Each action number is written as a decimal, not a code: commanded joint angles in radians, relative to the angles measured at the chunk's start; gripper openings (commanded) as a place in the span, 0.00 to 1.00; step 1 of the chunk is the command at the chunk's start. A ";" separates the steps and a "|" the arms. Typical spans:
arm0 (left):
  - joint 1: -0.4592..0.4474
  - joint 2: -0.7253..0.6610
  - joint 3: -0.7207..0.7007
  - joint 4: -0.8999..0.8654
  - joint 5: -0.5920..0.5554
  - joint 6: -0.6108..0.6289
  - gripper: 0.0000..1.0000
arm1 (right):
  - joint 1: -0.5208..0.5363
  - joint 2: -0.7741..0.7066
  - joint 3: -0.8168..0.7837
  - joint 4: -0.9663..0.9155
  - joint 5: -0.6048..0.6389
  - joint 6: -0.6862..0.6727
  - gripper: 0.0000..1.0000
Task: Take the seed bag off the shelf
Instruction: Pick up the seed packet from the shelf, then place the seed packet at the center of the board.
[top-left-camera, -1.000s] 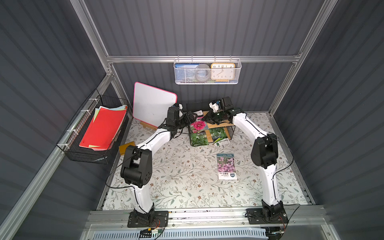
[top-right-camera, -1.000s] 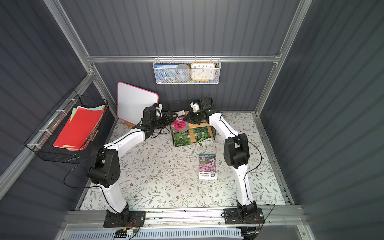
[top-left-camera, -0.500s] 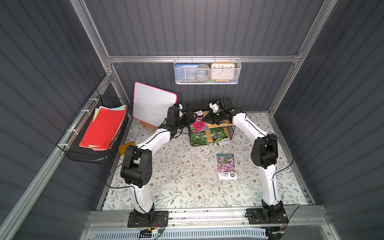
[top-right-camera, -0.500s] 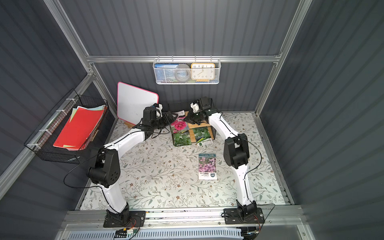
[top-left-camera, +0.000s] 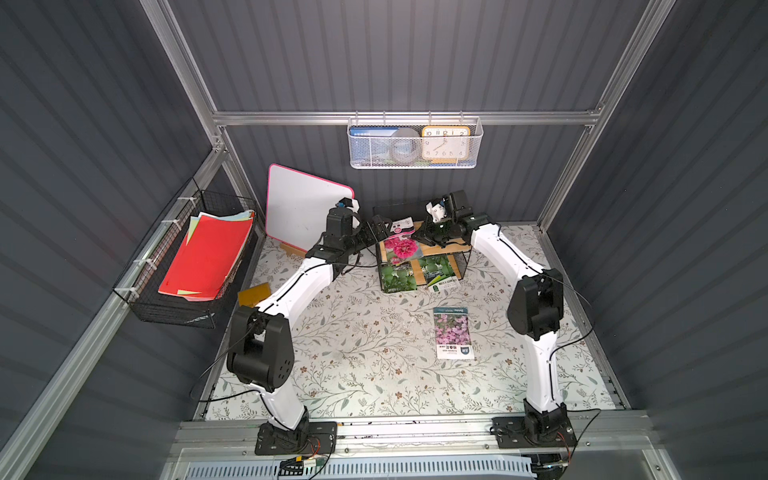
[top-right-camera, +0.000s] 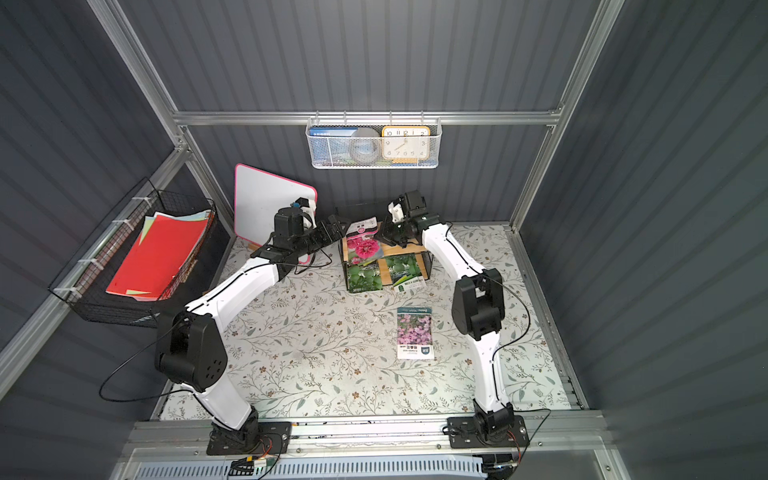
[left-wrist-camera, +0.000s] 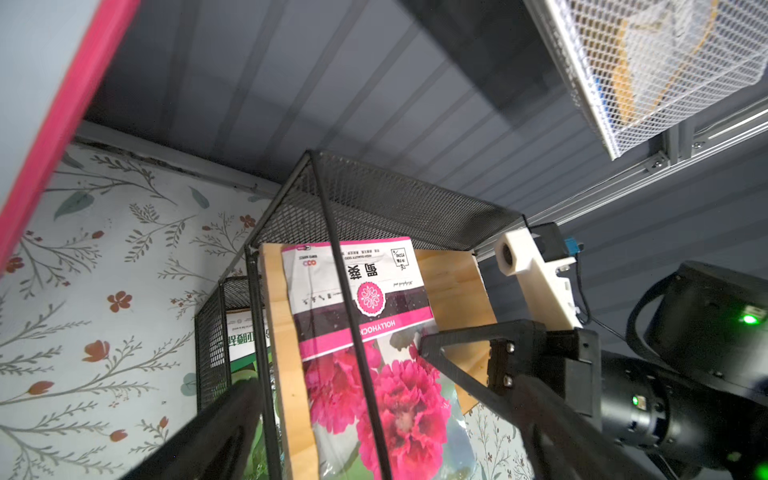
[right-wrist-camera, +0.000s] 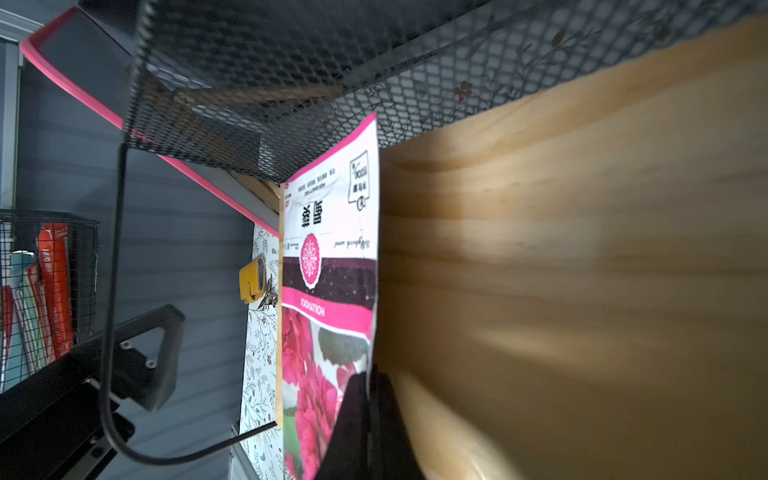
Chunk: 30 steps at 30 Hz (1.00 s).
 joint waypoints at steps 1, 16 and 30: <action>0.001 -0.051 0.015 -0.036 -0.037 0.040 1.00 | -0.019 -0.069 -0.046 0.023 0.017 0.016 0.00; 0.001 -0.260 -0.008 -0.083 -0.089 0.072 1.00 | -0.058 -0.537 -0.482 0.097 0.055 -0.003 0.00; 0.001 -0.425 -0.186 -0.085 -0.113 0.052 1.00 | 0.076 -0.970 -1.008 0.163 0.179 0.082 0.00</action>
